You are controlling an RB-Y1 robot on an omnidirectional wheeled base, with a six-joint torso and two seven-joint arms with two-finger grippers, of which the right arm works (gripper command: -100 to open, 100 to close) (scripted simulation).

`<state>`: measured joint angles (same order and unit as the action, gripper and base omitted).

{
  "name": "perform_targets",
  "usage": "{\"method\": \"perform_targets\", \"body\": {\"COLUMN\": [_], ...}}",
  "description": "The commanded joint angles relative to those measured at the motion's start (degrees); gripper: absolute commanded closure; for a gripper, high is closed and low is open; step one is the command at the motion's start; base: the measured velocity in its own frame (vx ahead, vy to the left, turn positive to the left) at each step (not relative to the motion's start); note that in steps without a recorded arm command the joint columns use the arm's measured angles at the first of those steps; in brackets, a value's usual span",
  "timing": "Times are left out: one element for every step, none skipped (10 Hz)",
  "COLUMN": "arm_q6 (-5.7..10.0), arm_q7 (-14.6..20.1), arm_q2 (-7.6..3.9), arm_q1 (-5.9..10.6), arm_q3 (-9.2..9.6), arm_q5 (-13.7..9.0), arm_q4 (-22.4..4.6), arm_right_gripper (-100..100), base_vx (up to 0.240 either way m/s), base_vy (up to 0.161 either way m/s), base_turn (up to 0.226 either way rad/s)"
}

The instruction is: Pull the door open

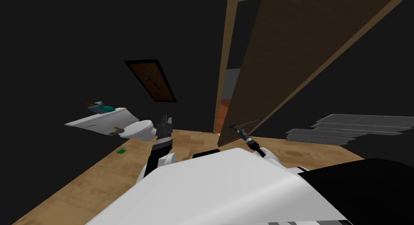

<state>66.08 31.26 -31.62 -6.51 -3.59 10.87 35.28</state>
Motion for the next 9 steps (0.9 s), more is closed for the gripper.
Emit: {"method": "perform_targets", "body": {"arm_q6": [0.00, 1.29, 1.91, 2.60, 3.34, 4.08, 4.81, 5.48, 6.32], "arm_q7": [0.00, 0.21, 0.29, 0.37, 0.45, 0.54, 0.63, 0.70, 0.80], "arm_q2": [0.00, -0.21, -0.37, -0.55, -0.74, -0.94, -1.12, -1.30, -1.52], "arm_q1": [0.00, -0.44, -0.59, -0.77, -0.96, -1.15, -1.33, -1.50, -1.71], "arm_q3": [0.00, -0.03, -0.11, -0.20, -0.29, -0.39, -0.48, -0.57, -0.67], "arm_q5": [0.00, 0.21, 0.29, 0.37, 0.46, 0.55, 0.64, 0.72, 0.82], "arm_q4": [0.00, -0.72, -1.05, -1.43, -1.82, -2.22, -2.61, -2.97, -3.42], "arm_right_gripper": [100, 100, 100, 100, 100, 100, 100, 100, 100], "base_vx": [-0.098, -0.153, -0.205, -0.227, -0.215, -0.215, -0.231, -0.221, -0.229], "base_vy": [-0.039, -0.070, -0.122, -0.109, -0.112, -0.093, -0.105, -0.117, -0.080], "base_turn": [0.033, 0.211, 0.214, 0.192, 0.189, 0.203, 0.170, 0.194, 0.197]}}
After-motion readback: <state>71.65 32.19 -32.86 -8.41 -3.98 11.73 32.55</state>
